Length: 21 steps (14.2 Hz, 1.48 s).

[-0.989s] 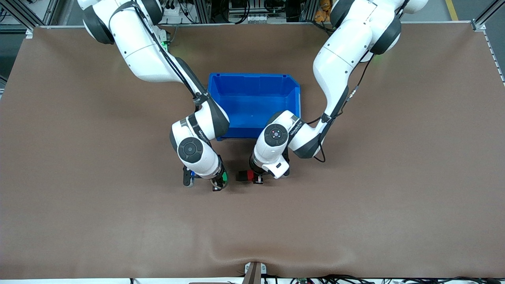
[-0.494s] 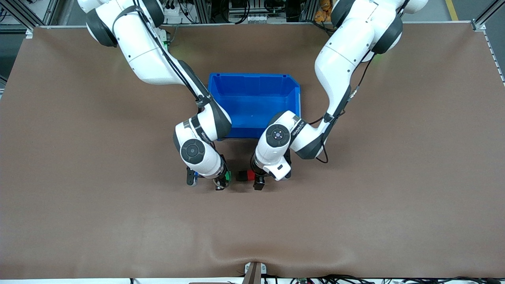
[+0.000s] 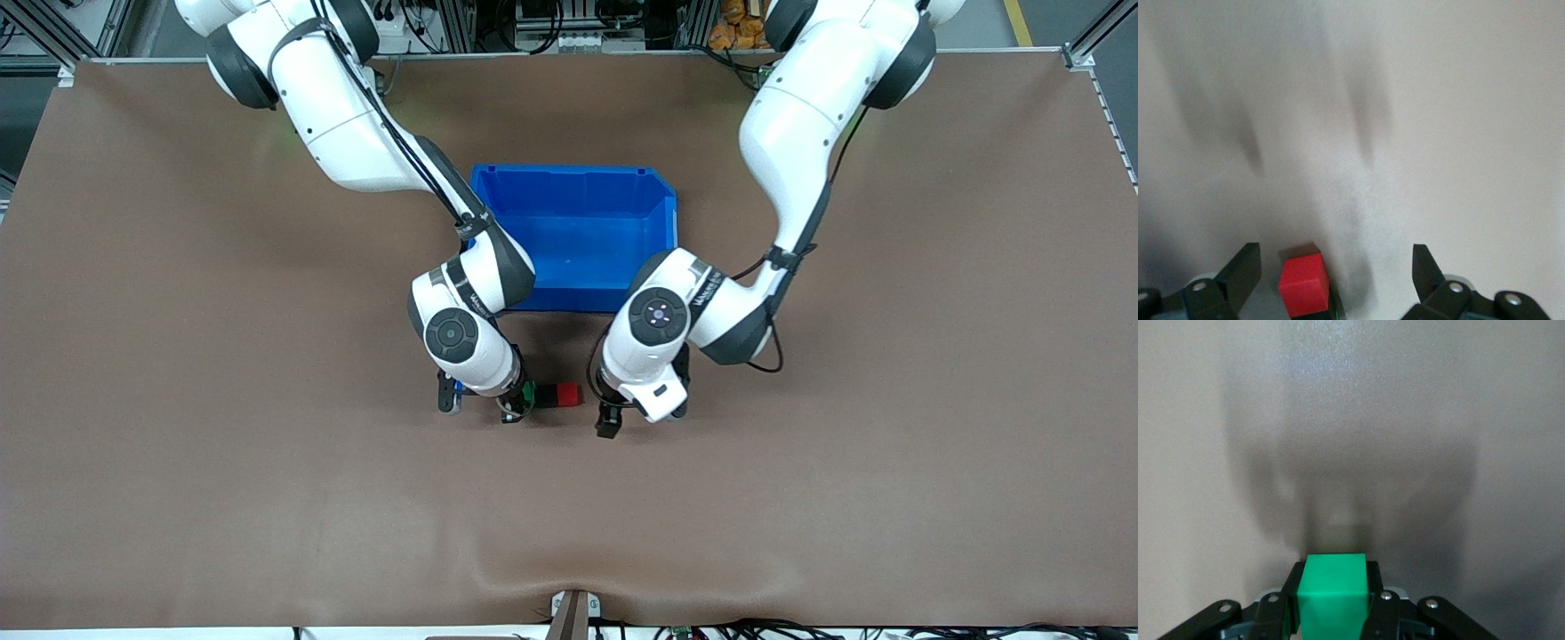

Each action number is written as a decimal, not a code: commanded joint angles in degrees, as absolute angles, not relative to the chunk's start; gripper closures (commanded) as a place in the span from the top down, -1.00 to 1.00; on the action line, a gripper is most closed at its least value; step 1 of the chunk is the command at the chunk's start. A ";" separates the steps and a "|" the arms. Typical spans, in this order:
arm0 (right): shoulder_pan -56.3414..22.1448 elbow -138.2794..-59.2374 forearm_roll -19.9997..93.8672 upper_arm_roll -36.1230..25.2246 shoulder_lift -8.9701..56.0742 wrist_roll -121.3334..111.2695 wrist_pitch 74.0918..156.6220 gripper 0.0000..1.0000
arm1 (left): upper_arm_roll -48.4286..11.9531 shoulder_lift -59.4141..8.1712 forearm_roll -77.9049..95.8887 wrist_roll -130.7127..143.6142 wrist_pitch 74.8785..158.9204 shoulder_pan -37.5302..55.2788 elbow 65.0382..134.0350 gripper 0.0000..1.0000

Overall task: Attach green and red cubes to black cube
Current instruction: 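Press the red and green cubes against the black cube's sides, then open the left gripper and lift it away from the red cube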

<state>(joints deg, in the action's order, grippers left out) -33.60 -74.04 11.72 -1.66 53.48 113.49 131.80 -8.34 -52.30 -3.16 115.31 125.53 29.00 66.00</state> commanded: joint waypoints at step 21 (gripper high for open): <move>-23.48 -74.34 12.22 -2.55 39.13 76.41 111.27 1.00 | -8.88 -24.09 5.36 53.19 91.77 5.63 68.73 1.00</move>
<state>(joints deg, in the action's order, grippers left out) -25.21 -70.85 11.92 -3.10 43.36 82.90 112.70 -8.79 -27.56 5.19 57.30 93.68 6.54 66.33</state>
